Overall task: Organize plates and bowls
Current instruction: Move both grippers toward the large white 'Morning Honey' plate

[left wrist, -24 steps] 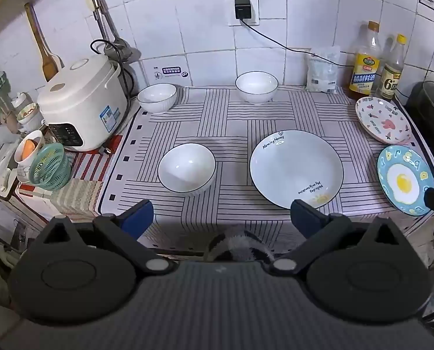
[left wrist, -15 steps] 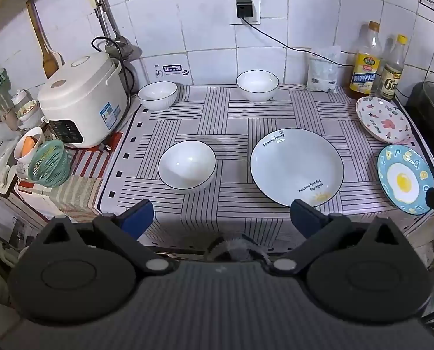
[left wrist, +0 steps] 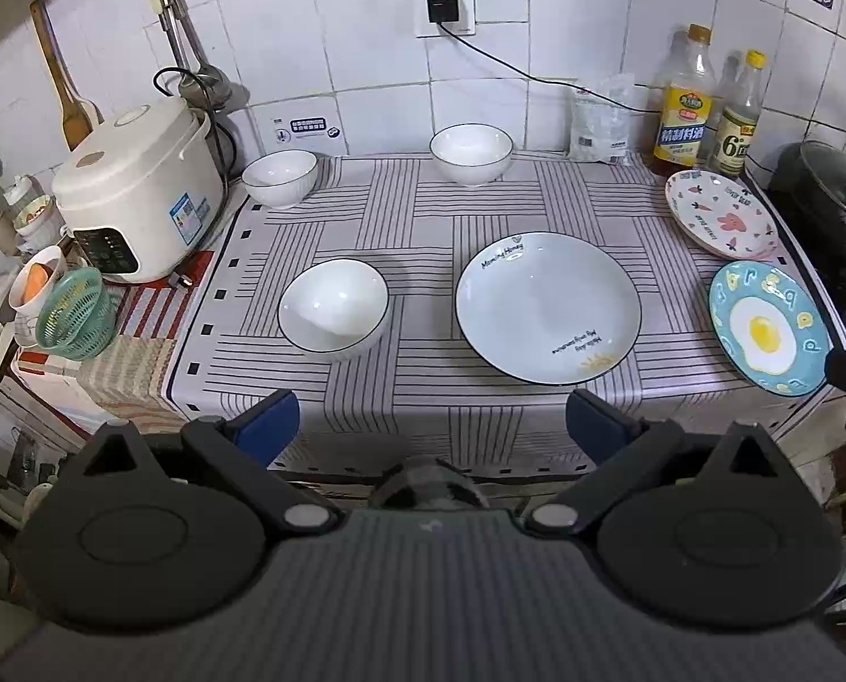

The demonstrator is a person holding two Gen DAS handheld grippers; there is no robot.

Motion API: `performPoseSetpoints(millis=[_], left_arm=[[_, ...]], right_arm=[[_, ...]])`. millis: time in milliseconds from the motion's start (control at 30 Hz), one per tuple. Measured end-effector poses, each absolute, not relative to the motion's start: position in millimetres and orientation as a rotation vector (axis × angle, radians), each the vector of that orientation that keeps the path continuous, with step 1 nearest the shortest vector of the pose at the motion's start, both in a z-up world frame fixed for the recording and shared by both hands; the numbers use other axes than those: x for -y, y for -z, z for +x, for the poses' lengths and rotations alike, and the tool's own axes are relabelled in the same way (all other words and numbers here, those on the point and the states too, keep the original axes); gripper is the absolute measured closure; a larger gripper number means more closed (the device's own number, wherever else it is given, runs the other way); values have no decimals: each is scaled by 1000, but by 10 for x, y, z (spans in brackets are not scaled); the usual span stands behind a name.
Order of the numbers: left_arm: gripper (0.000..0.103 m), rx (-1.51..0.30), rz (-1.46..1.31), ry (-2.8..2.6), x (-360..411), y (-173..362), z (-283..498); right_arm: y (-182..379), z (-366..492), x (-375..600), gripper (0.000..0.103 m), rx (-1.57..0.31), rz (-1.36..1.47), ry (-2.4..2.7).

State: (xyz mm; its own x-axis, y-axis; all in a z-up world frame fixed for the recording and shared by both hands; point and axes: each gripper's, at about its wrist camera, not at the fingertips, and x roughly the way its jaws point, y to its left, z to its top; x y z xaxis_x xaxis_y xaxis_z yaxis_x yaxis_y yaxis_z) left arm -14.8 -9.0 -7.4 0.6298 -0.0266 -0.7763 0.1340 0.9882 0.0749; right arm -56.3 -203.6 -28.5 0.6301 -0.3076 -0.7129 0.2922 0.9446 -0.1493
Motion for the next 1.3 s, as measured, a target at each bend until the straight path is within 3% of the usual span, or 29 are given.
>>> performPoseSetpoints(millis=[1300], left_arm=[[1,-914,136,146,213,182,-260]], right_arm=[[291,-633,2148,3,-801,-43,381]])
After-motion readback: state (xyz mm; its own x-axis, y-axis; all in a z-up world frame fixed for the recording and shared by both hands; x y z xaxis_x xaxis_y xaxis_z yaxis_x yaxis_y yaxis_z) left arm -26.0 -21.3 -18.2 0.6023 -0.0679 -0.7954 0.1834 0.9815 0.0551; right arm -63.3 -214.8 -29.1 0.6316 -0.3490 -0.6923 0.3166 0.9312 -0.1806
